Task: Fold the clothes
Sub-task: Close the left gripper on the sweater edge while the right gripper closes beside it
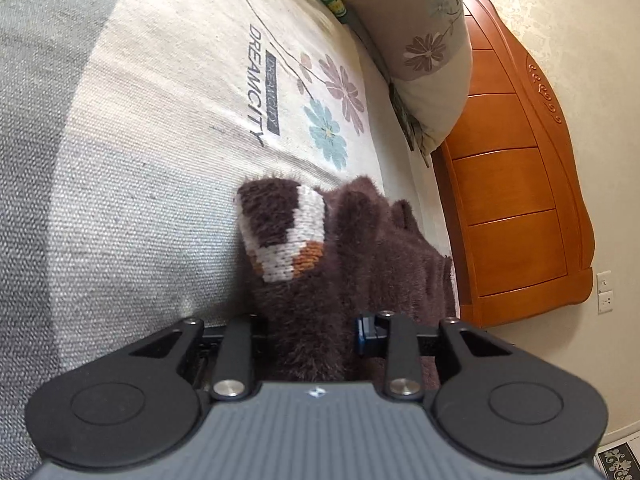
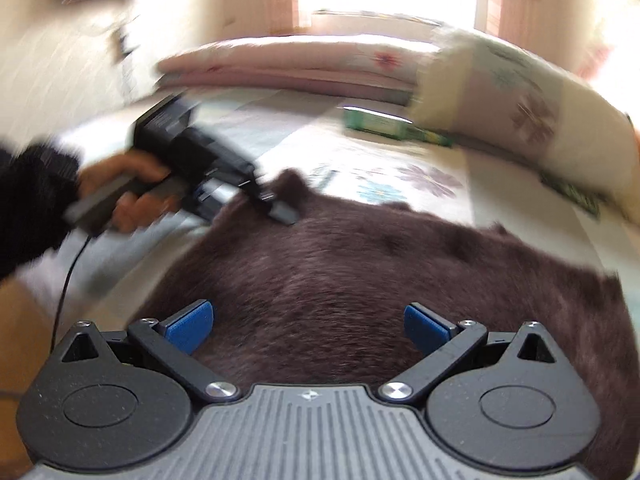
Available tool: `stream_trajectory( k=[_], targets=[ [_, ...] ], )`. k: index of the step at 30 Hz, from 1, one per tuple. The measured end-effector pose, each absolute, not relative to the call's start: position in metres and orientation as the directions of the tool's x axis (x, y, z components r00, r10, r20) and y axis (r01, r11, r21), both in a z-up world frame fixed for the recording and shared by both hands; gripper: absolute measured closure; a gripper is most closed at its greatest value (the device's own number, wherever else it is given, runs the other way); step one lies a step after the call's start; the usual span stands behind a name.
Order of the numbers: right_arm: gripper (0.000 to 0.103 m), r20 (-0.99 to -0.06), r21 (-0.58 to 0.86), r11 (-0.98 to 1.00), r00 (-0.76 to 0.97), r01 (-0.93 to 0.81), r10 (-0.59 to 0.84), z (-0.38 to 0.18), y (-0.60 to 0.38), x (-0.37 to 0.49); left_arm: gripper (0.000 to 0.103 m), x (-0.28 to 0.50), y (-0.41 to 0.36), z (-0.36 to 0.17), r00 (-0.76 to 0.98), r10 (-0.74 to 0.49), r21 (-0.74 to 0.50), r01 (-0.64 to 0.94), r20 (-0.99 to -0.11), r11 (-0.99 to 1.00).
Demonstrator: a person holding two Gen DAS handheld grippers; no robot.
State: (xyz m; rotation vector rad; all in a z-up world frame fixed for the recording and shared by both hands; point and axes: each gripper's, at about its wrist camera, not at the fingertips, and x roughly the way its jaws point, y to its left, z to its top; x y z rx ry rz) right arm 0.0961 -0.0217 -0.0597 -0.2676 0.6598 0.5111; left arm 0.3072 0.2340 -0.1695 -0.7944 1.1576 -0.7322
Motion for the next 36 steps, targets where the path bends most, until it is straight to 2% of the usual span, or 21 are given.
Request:
stream_trajectory(
  k=[5, 9, 16, 20, 22, 36],
  targets=[
    [0.0, -0.704, -0.24, 0.696, 0.615, -0.677, 0.356, -0.072, 0.015, 0.076, 0.071, 0.304, 0.233, -0.17, 0.262, -0.83, -0.841, 0.102, -0.493, 0.532],
    [0.0, -0.715, -0.359, 0.612, 0.629, -0.704, 0.304, -0.083, 0.034, 0.066, 0.071, 0.303, 0.231, -0.169, 0.269, -0.826, -0.837, 0.108, -0.495, 0.537],
    [0.0, -0.627, -0.649, 0.41, 0.756, -0.641, 0.188, -0.114, 0.057, 0.05, 0.071, 0.301, 0.229, -0.168, 0.286, -0.818, -0.83, 0.111, -0.5, 0.546],
    [0.0, -0.548, -0.74, 0.356, 0.819, -0.571, 0.174, -0.123, 0.07, 0.046, 0.071, 0.3, 0.231, -0.168, 0.291, -0.813, -0.827, 0.107, -0.504, 0.551],
    [0.0, -0.506, -0.783, 0.327, 0.847, -0.529, 0.161, -0.127, 0.079, 0.046, 0.071, 0.3, 0.231, -0.168, 0.297, -0.812, -0.827, 0.107, -0.503, 0.552],
    [0.003, -0.392, -0.869, 0.299, 0.917, -0.395, 0.071, -0.14, 0.097, 0.051, 0.071, 0.297, 0.235, -0.169, 0.305, -0.807, -0.823, 0.11, -0.506, 0.557]
  ],
)
